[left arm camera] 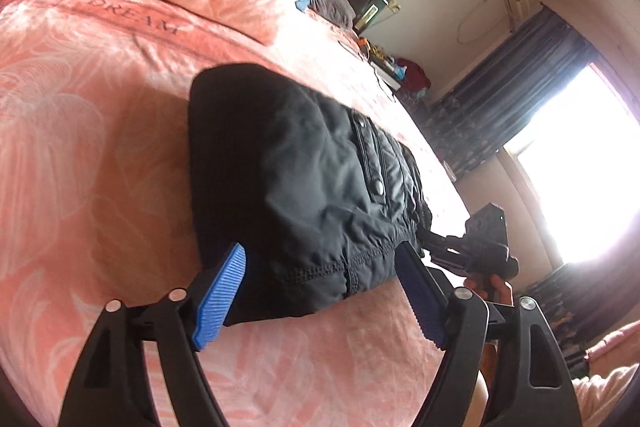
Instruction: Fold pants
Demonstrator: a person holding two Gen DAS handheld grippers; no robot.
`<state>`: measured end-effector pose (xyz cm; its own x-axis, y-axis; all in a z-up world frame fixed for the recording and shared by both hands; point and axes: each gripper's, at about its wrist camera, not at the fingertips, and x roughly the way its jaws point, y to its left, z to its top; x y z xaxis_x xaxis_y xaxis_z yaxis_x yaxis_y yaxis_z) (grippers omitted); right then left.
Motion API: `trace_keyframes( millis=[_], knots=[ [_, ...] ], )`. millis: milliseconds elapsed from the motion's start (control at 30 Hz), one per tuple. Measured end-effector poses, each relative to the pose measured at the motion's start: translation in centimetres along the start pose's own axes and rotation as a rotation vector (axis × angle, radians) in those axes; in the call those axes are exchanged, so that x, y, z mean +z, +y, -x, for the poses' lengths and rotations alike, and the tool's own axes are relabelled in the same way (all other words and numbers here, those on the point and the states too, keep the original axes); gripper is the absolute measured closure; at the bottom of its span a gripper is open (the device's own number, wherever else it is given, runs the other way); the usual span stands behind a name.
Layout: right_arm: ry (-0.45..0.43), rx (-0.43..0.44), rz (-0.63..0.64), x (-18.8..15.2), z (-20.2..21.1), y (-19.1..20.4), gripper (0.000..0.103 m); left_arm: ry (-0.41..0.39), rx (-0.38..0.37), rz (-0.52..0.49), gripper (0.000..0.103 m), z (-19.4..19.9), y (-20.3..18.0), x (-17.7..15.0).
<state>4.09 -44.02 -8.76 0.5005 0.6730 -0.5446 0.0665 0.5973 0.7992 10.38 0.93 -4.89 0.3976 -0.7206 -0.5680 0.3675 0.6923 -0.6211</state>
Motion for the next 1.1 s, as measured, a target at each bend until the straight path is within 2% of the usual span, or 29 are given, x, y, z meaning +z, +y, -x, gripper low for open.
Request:
trace_keyframes(
  millis=[133, 233, 300, 333, 367, 433, 567, 733, 867, 1033, 1100],
  knots=[
    [-0.02, -0.003, 0.005, -0.4, 1.1, 0.6, 0.075, 0.011, 0.069, -0.026, 0.02, -1.2, -1.0, -0.2],
    [-0.054, -0.103, 0.063, -1.2, 2.8, 2.0, 0.066, -0.017, 0.213, -0.079, 0.009, -1.1, -2.6, -0.5],
    [-0.096, -0.228, 0.133, -2.2, 4.0, 3.7, 0.054, -0.028, 0.272, -0.11, 0.006, -1.3, -3.5, -0.7],
    [-0.119, -0.289, 0.18, -2.9, 4.4, 4.7, 0.043, -0.035, 0.29, -0.125, 0.004, -1.3, -4.0, -0.8],
    [-0.142, -0.347, 0.223, -3.6, 4.8, 5.6, 0.025, -0.045, 0.317, -0.136, 0.004, -1.1, -4.7, -1.1],
    [-0.199, -0.451, 0.313, -5.2, 5.5, 7.9, 0.01, -0.034, 0.383, -0.142, 0.004, -0.9, -5.8, -1.5],
    [-0.212, -0.593, 0.325, -7.2, 5.5, 10.0, 0.003, -0.009, 0.513, -0.148, 0.004, -0.9, -7.3, -2.2],
    [-0.224, -0.652, 0.356, -9.0, 5.1, 11.8, 0.003, -0.046, 0.479, -0.108, 0.004, 0.2, -8.4, -2.9],
    [-0.243, -0.728, 0.419, -10.1, 4.8, 13.9, 0.003, -0.074, 0.48, -0.122, 0.004, 1.7, -9.3, -3.6],
    [-0.188, -0.643, 0.429, -11.1, 4.6, 15.5, 0.003, -0.081, 0.533, -0.132, 0.004, 2.8, -10.1, -4.0],
    [-0.18, -0.64, 0.416, -11.4, 4.6, 16.0, 0.003, -0.076, 0.549, -0.138, 0.004, 3.0, -10.3, -4.2]
  ],
)
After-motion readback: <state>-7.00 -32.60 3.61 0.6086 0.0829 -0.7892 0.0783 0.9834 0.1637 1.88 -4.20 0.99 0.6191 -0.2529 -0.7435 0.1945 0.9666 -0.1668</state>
